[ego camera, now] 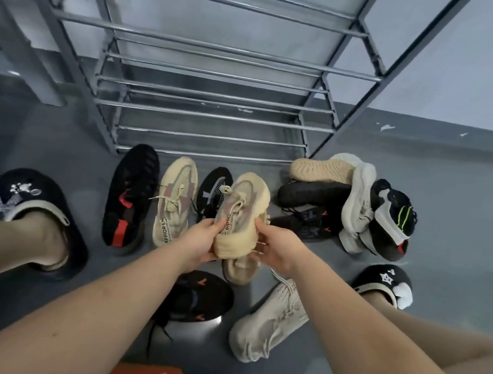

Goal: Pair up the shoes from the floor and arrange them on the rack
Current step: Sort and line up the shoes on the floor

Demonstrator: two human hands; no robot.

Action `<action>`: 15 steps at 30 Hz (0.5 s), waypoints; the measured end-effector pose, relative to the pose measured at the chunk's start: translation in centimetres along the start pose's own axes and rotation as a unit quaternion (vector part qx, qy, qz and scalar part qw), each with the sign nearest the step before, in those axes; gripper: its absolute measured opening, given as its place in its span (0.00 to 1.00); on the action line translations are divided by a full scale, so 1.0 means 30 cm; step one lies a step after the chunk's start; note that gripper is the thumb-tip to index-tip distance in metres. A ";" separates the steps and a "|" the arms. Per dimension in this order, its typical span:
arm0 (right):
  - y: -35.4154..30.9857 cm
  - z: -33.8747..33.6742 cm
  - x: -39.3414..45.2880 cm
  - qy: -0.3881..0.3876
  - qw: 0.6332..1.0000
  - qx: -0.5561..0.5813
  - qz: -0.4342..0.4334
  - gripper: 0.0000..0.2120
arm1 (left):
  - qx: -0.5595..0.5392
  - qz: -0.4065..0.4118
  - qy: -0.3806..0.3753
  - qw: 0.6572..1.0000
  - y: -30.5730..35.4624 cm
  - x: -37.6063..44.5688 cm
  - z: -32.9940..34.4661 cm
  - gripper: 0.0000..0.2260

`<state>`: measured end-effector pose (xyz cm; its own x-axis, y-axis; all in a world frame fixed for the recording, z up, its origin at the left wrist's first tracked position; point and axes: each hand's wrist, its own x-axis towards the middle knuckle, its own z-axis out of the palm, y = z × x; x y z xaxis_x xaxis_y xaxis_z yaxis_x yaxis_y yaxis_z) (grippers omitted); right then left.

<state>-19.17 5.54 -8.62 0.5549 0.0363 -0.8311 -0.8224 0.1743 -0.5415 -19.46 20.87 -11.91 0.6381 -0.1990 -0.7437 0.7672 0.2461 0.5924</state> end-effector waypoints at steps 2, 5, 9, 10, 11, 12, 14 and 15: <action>0.027 0.012 0.000 0.011 1.000 -0.001 0.002 0.20 | 0.029 0.024 0.008 0.999 -0.013 -0.007 -0.002 0.15; 0.062 0.034 -0.009 0.034 0.999 0.015 0.001 0.19 | 0.054 0.043 0.004 0.998 -0.031 -0.015 -0.005 0.20; 0.097 0.040 0.004 0.053 0.998 0.038 0.000 0.20 | 0.025 0.022 -0.015 0.999 -0.042 -0.038 -0.008 0.19; 0.102 0.043 0.012 0.049 0.998 0.044 0.006 0.21 | 0.016 0.017 -0.017 1.000 -0.043 -0.044 -0.011 0.19; 0.107 0.050 0.016 0.041 0.998 0.047 0.015 0.21 | 0.012 0.013 -0.016 1.000 -0.046 -0.044 -0.018 0.19; 0.109 0.057 0.017 0.031 0.998 0.047 0.021 0.21 | 0.010 0.011 -0.014 1.000 -0.048 -0.042 -0.026 0.19; 0.120 0.068 0.018 0.014 0.999 0.038 0.031 0.23 | 0.006 0.006 -0.006 1.000 -0.046 -0.039 -0.041 0.20; 0.126 0.072 0.019 0.008 0.999 0.029 0.030 0.25 | 0.001 0.002 -0.004 1.000 -0.045 -0.036 -0.048 0.20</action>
<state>-21.70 8.33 -10.89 0.5027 0.0327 -0.8638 -0.8451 0.2292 -0.4831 -21.27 22.13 -12.37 0.6424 -0.2060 -0.7381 0.7641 0.2459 0.5964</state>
